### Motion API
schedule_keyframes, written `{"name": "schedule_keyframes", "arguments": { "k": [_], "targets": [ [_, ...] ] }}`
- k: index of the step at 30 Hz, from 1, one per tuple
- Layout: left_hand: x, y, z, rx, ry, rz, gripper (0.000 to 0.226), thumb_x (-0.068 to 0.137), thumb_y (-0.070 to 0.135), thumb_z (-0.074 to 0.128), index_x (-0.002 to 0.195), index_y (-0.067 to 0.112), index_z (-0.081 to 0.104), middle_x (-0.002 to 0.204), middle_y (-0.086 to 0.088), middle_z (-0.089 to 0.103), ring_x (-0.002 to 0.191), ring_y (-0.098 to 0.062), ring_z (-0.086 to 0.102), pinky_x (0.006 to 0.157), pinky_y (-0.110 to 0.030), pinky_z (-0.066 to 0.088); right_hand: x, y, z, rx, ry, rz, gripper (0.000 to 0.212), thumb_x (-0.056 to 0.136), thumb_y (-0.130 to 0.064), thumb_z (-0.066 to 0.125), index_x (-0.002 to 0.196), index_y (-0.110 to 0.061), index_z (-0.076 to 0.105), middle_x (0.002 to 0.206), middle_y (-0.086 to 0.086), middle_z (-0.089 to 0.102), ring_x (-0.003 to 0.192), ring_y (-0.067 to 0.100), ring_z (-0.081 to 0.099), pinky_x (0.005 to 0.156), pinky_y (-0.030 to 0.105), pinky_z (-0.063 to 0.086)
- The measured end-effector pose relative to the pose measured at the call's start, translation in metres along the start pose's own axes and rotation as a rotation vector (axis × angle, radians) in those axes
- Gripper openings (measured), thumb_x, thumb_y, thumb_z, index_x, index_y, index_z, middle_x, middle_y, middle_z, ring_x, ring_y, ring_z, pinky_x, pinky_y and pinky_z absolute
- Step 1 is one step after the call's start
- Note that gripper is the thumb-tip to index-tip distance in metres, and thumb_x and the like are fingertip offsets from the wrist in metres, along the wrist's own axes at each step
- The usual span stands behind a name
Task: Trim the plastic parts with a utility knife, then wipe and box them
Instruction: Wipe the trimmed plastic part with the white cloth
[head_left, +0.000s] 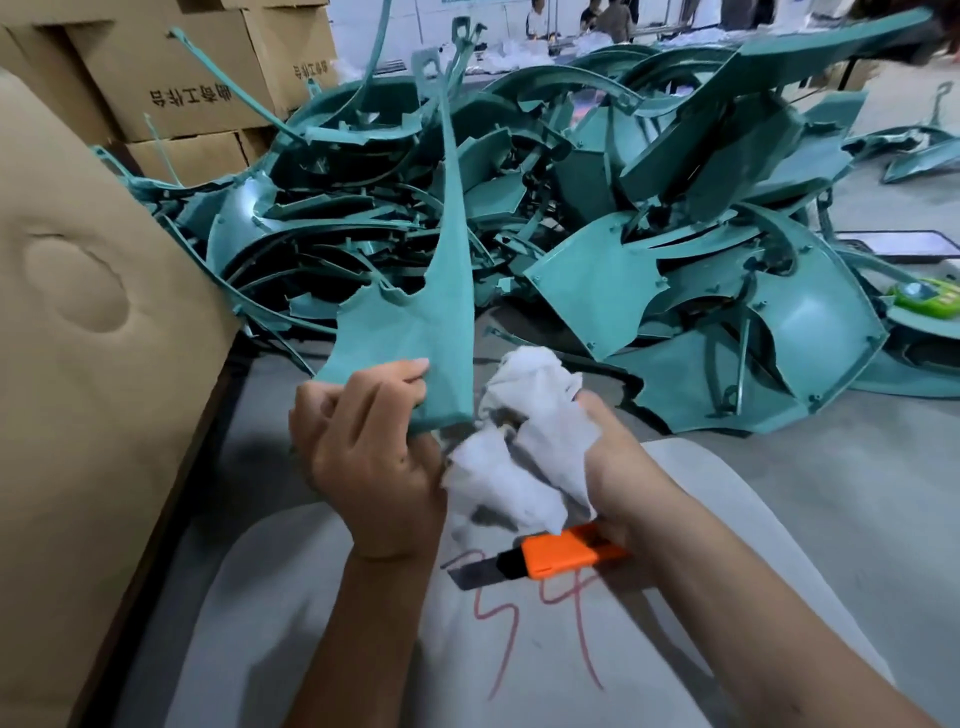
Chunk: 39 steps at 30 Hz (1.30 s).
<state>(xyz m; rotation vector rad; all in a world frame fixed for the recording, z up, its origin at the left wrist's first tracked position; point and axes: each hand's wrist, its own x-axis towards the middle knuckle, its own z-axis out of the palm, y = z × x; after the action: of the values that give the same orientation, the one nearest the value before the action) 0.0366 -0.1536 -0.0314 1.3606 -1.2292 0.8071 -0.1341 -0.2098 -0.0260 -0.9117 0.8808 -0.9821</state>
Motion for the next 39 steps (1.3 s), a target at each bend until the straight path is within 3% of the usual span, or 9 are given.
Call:
{"name": "schedule_keyframes", "arguments": {
  "k": [3,7,10,16,19,22,24,34,39],
  "targets": [
    [0.001,0.008,0.006,-0.050,-0.053,0.092,0.020,0.067,-0.017,0.066,0.065,0.003,0.069,0.089,-0.001,0.079,0.070,-0.035,0.065,0.070,-0.046,0.047,0.001,-0.004,0.020,-0.083,-0.237,-0.026,0.036,0.089,0.014,0.058,0.095,-0.021,0.064,0.093,-0.013,0.072,0.090,0.005,0.067,0.087,0.024,0.053],
    [0.000,0.008,0.010,-0.014,-0.086,0.058,0.016,0.080,-0.004,0.068,0.066,0.005,0.067,0.085,-0.004,0.077,0.078,-0.035,0.066,0.069,-0.047,0.051,-0.003,-0.006,0.019,0.309,-0.482,0.116,0.025,0.096,-0.022,0.064,0.114,-0.011,0.077,0.109,0.016,0.076,0.101,0.027,0.074,0.089,0.039,0.061],
    [-0.001,0.003,0.009,-0.030,-0.071,0.077,0.017,0.079,-0.006,0.068,0.066,0.005,0.065,0.085,-0.004,0.076,0.082,-0.034,0.066,0.070,-0.047,0.051,-0.004,-0.006,0.021,0.453,-0.499,0.233,0.072,0.098,-0.060,0.049,0.132,-0.001,0.069,0.131,0.023,0.069,0.122,0.033,0.068,0.106,0.046,0.054],
    [-0.006,0.014,0.014,0.038,-0.152,0.024,0.031,0.072,-0.006,0.072,0.096,0.013,0.075,0.134,-0.007,0.064,0.123,-0.029,0.050,0.099,-0.046,0.045,-0.001,0.003,0.030,0.298,-0.074,0.035,0.020,0.103,-0.019,0.062,0.090,-0.006,0.068,0.079,0.010,0.074,0.067,0.018,0.073,0.060,0.027,0.060],
    [-0.004,0.011,0.013,-0.415,-0.024,-0.504,0.065,0.078,-0.013,0.059,0.137,0.015,0.053,0.148,-0.010,0.047,0.134,-0.021,0.053,0.112,-0.041,0.046,0.003,-0.007,0.023,0.331,0.040,-0.071,0.015,0.101,-0.018,0.065,0.089,-0.009,0.063,0.079,0.009,0.068,0.066,0.019,0.066,0.059,0.028,0.060],
    [0.003,0.011,0.016,-1.147,0.026,-1.229,0.042,0.097,0.014,0.064,0.135,0.012,0.049,0.126,-0.015,0.069,0.106,-0.025,0.073,0.088,-0.036,0.061,0.003,-0.001,0.023,0.360,-0.004,-0.152,0.017,0.099,-0.016,0.067,0.084,-0.012,0.060,0.075,0.005,0.064,0.062,0.015,0.061,0.054,0.024,0.055],
    [0.002,0.005,0.020,-1.271,-0.101,-1.402,0.052,0.085,0.026,0.070,0.133,0.008,0.057,0.117,-0.012,0.075,0.102,-0.024,0.073,0.080,-0.031,0.060,0.003,0.008,0.025,0.285,-0.029,-0.211,0.014,0.097,-0.011,0.068,0.086,-0.008,0.061,0.073,0.004,0.064,0.063,0.013,0.061,0.059,0.024,0.055],
    [-0.003,0.013,0.021,-1.211,-0.123,-1.416,0.042,0.093,-0.002,0.063,0.135,-0.005,0.055,0.119,-0.022,0.070,0.072,-0.018,0.069,0.058,-0.024,0.056,-0.001,0.030,0.033,0.126,-0.157,-0.187,0.023,0.095,-0.017,0.071,0.072,-0.019,0.067,0.070,0.001,0.064,0.065,0.016,0.060,0.066,0.030,0.053],
    [-0.002,0.015,0.019,-1.059,-0.291,-1.284,0.039,0.094,0.004,0.069,0.131,-0.001,0.058,0.118,-0.022,0.073,0.102,-0.041,0.073,0.085,-0.049,0.060,0.001,0.024,0.026,0.025,-0.148,-0.238,0.013,0.093,-0.008,0.076,0.081,-0.010,0.071,0.072,0.010,0.070,0.065,0.020,0.067,0.063,0.031,0.056]
  ]
}}
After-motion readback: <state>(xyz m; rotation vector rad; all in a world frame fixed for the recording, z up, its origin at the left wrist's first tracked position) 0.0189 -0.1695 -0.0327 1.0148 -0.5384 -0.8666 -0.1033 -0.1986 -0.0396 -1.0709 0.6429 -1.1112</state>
